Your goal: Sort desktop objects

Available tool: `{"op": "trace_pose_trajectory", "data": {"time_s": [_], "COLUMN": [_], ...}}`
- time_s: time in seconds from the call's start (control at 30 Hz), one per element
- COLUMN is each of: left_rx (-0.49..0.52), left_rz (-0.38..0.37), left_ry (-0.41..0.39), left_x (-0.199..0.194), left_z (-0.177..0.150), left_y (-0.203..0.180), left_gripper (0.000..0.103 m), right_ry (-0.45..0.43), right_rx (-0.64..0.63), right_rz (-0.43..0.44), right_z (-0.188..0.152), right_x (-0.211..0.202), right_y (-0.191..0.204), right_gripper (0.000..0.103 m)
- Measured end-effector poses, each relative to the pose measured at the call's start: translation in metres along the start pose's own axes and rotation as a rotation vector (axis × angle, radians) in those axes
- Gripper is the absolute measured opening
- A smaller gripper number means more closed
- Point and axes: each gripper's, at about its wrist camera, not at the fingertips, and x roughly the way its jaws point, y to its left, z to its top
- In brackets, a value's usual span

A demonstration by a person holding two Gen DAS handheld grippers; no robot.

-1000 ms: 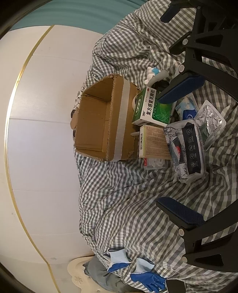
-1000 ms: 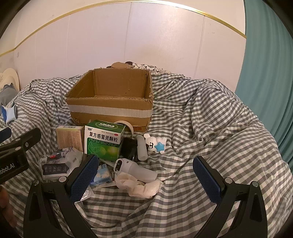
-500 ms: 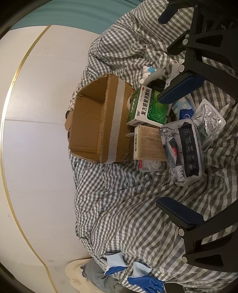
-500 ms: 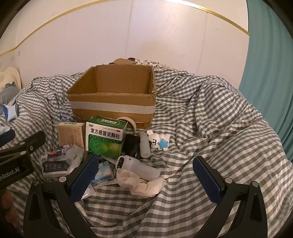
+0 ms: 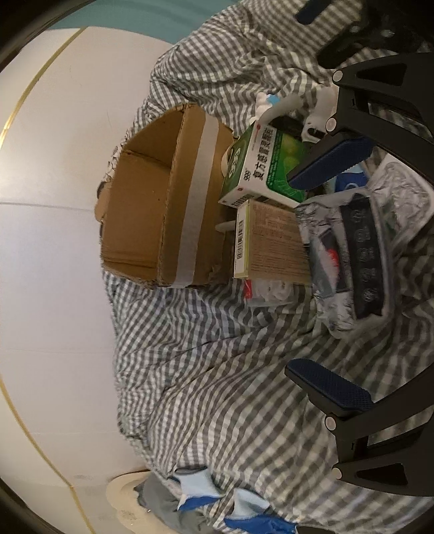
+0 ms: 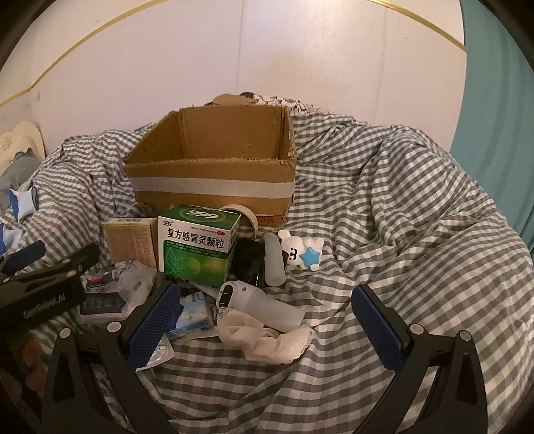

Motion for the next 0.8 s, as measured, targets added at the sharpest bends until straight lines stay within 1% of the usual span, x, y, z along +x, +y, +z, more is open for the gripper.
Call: {"op": "trace_pose_trajectory", "data": {"time_s": [0.13, 0.27, 0.37, 0.43, 0.53, 0.6, 0.67, 0.73, 0.8], "left_rx": [-0.004, 0.040, 0.077, 0.108, 0.197, 0.280, 0.392, 0.514, 0.610], "left_rz": [-0.024, -0.038, -0.028, -0.057, -0.106, -0.149, -0.169, -0.168, -0.181], "left_ry": [0.013, 0.033, 0.058, 0.082, 0.092, 0.103, 0.091, 0.083, 0.102], "left_x": [0.017, 0.037, 0.051, 0.056, 0.054, 0.054, 0.054, 0.057, 0.065], "left_z": [0.011, 0.020, 0.025, 0.028, 0.036, 0.045, 0.054, 0.057, 0.057], "left_y": [-0.005, -0.017, -0.021, -0.018, -0.009, -0.003, 0.000, -0.001, -0.002], "left_gripper": [0.103, 0.103, 0.103, 0.103, 0.103, 0.103, 0.103, 0.103, 0.103], "right_ry": [0.035, 0.070, 0.086, 0.094, 0.097, 0.103, 0.103, 0.094, 0.084], "right_rx": [0.012, 0.024, 0.028, 0.032, 0.045, 0.041, 0.008, -0.034, -0.045], "right_rz": [0.007, 0.013, 0.013, 0.013, 0.028, 0.064, 0.105, 0.143, 0.174], "right_z": [-0.002, -0.003, -0.003, -0.003, -0.001, 0.006, 0.016, 0.032, 0.050], "right_x": [0.013, 0.025, 0.031, 0.034, 0.035, 0.036, 0.038, 0.040, 0.044], "right_y": [-0.002, -0.004, -0.006, -0.008, -0.011, -0.011, -0.007, 0.001, 0.010], "right_gripper": [0.103, 0.103, 0.103, 0.103, 0.103, 0.103, 0.103, 0.103, 0.103]}}
